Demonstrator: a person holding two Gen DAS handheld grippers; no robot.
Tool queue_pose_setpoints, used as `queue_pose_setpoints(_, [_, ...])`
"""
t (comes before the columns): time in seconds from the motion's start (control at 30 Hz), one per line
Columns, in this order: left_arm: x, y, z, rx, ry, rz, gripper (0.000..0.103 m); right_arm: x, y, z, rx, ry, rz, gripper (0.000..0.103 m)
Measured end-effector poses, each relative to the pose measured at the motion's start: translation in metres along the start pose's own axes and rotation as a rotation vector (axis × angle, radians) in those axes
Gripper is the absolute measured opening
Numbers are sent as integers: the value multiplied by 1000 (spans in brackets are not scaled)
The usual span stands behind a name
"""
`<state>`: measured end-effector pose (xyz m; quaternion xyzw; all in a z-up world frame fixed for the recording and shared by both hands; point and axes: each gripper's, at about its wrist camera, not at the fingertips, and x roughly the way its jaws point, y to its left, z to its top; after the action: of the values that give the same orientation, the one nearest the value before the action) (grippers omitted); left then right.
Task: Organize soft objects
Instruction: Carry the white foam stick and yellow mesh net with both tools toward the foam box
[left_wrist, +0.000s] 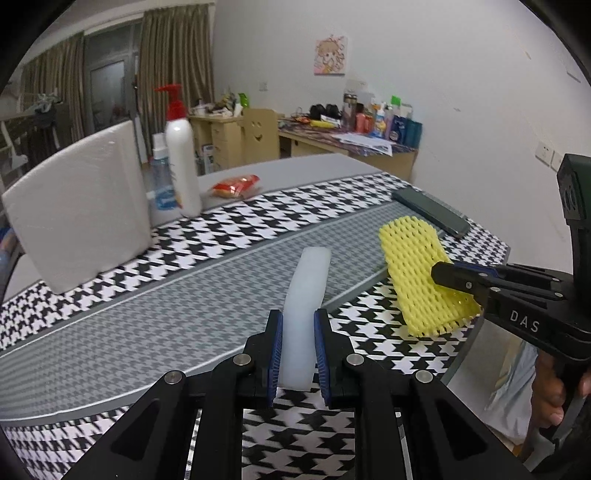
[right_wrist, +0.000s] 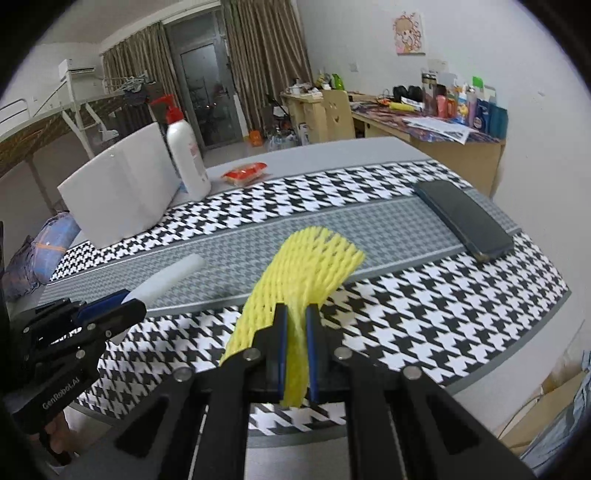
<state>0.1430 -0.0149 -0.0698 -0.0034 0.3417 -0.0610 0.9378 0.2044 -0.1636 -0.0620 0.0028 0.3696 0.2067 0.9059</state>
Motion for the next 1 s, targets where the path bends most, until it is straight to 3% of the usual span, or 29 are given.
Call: queue_pose_setpoints(1.0, [-76,62,9,-85,-158,155,19,-14,73,34,-117,-122,152,12])
